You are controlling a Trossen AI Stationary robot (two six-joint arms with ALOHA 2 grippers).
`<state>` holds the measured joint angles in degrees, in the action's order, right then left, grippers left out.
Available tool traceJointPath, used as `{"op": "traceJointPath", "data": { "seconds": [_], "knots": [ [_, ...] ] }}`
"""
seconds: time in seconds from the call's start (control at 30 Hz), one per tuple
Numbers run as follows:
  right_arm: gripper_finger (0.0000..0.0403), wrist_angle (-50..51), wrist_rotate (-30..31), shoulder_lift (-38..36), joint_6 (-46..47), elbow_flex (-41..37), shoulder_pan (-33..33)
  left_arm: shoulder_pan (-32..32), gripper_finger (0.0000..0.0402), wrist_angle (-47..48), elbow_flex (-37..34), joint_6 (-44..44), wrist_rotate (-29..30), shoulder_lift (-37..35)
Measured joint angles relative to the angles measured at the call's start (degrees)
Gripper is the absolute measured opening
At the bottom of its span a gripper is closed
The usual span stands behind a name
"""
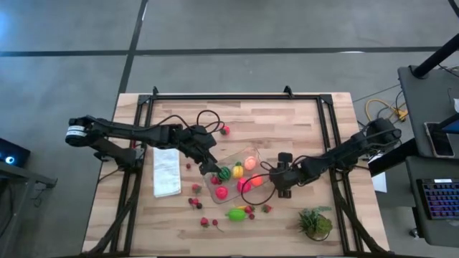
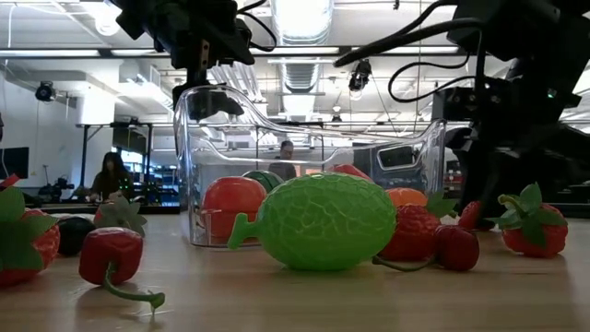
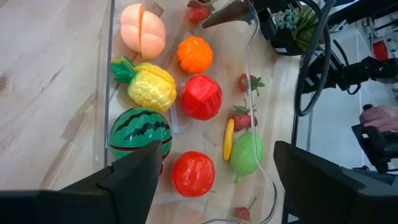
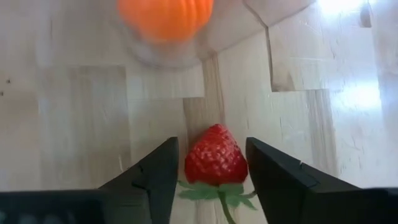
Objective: Pick and placing Produce into tupperware
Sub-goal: Put the strawberry into the transparent bin
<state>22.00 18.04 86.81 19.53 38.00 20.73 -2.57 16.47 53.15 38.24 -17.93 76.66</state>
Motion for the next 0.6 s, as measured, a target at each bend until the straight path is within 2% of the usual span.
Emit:
{"op": "traceJointPath", "data": {
  "seconds": [0.27, 0.43, 0.6],
  "knots": [
    [0.0130, -0.1, 0.2, 0.2, 0.0, 0.0, 0.0, 0.0, 0.0294, 0.0, 0.0, 0.1, 0.0, 0.0],
    [0.0143, 4.8, -0.5, -1.2, 4.9, 1.5, 0.0, -0.1, 0.0294, -0.1, 0.0, 0.0, 0.0, 0.0],
    [0.0150, 10.4, -0.5, -7.5, 10.2, 3.8, 0.0, -0.1, 0.0294, -0.2, 0.0, -1.1, 0.0, 0.0]
  ]
}}
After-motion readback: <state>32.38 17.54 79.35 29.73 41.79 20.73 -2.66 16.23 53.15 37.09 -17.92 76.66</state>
